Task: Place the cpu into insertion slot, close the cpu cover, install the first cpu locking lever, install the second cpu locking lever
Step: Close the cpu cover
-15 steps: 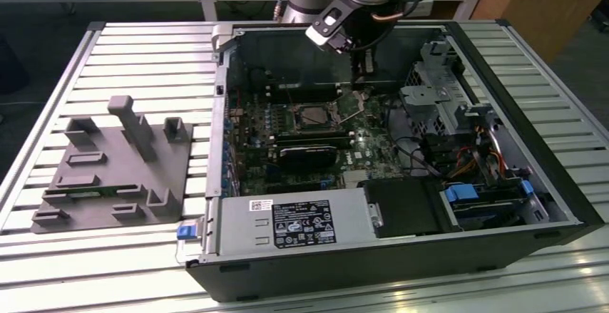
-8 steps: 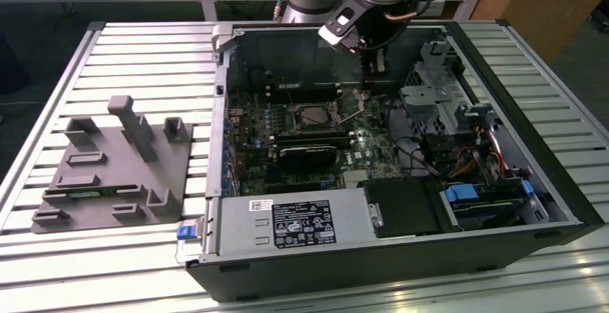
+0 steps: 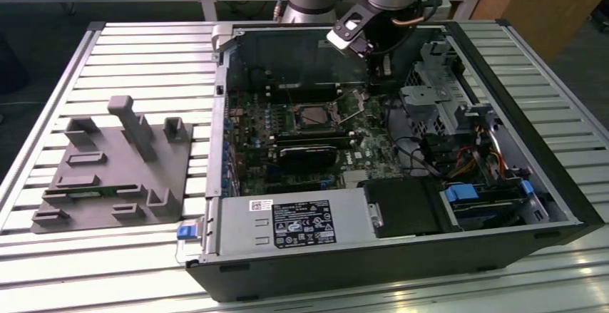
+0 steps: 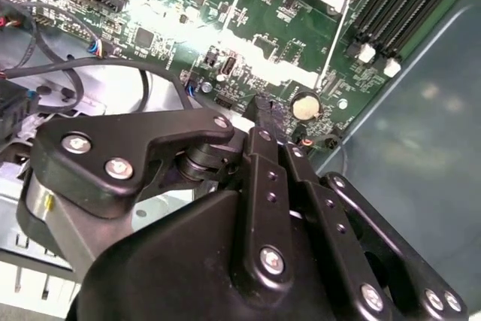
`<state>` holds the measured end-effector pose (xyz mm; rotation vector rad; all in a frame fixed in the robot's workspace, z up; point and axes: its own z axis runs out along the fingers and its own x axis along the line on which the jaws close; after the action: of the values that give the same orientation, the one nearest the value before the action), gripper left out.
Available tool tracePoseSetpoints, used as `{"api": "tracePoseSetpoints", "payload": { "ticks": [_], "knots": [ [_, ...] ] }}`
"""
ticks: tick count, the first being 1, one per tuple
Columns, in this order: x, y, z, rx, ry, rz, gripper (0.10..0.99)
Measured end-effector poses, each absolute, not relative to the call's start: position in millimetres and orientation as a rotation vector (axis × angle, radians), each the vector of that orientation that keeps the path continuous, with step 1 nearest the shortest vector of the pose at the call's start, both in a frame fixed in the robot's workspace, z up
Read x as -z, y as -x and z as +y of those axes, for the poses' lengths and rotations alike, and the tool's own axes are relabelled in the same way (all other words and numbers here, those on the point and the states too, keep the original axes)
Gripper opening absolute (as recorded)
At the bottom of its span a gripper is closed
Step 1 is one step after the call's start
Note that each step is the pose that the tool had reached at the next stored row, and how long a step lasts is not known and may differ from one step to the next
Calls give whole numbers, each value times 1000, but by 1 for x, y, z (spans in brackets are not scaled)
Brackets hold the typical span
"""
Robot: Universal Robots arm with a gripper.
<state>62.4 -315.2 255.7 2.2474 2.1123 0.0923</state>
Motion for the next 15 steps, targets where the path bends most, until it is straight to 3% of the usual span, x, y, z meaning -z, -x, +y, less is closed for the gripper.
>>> {"api": "tracePoseSetpoints", "payload": {
  "ticks": [15],
  "knots": [
    [-238, -69, -315, -82, -2250, 2115, 106]
  ]
}}
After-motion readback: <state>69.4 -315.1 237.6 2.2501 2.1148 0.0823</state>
